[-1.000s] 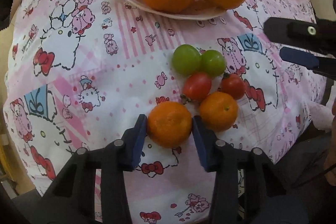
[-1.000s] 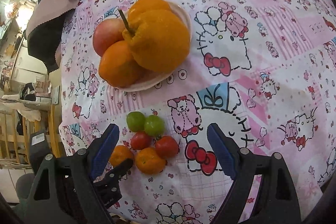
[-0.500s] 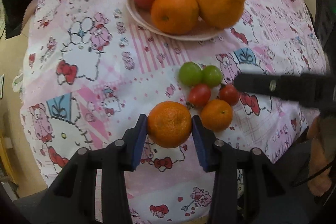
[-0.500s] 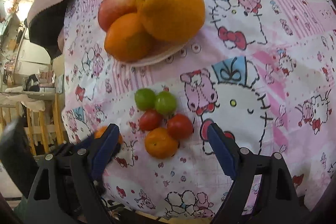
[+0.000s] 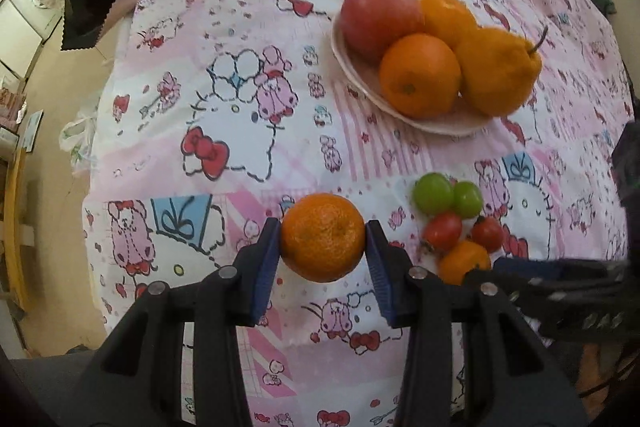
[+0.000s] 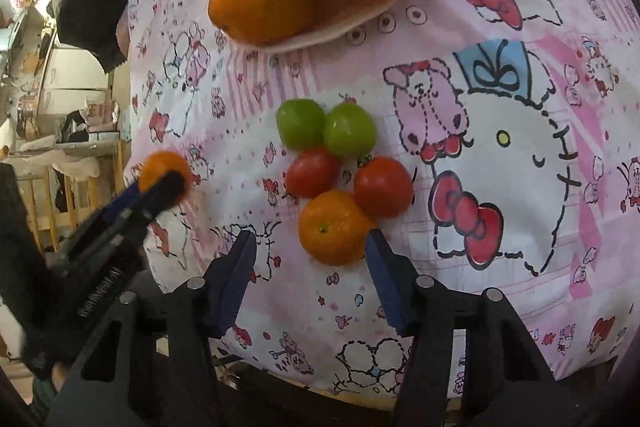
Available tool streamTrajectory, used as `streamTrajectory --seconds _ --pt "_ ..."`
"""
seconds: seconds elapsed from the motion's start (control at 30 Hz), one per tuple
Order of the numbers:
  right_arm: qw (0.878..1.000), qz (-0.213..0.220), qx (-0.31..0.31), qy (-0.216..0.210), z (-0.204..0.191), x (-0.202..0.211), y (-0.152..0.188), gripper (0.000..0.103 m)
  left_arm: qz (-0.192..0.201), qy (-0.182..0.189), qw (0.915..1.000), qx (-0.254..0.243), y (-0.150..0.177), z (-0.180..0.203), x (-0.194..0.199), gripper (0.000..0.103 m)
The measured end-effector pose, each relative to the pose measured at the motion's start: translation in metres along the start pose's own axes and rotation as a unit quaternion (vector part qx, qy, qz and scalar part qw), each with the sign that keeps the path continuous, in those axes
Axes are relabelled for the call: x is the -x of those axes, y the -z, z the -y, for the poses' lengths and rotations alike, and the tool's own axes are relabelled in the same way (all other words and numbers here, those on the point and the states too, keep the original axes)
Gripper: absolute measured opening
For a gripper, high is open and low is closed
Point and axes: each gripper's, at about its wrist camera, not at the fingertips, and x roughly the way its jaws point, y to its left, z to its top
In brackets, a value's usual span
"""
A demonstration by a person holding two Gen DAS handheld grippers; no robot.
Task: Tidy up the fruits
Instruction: 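Carry the tangerine toward the plate with the left tool while the right tool carries its tangerine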
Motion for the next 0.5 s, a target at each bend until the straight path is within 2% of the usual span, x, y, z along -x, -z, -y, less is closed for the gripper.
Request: streamTrajectory --seconds 0.23,0.33,0.5 --pt "0.997 -0.009 0.025 0.072 -0.004 -0.021 -0.005 0.056 0.001 0.002 1.0 -0.006 -0.003 0.004 -0.001 0.038" --pt "0.996 -0.014 0.04 0.08 -0.007 -0.028 -0.004 0.049 -0.002 -0.002 1.0 -0.003 -0.003 0.003 -0.005 0.038" --pt "0.995 -0.005 0.059 0.083 -0.012 -0.026 0.002 0.049 -0.001 -0.013 0.9999 0.001 -0.006 0.0 -0.009 0.038"
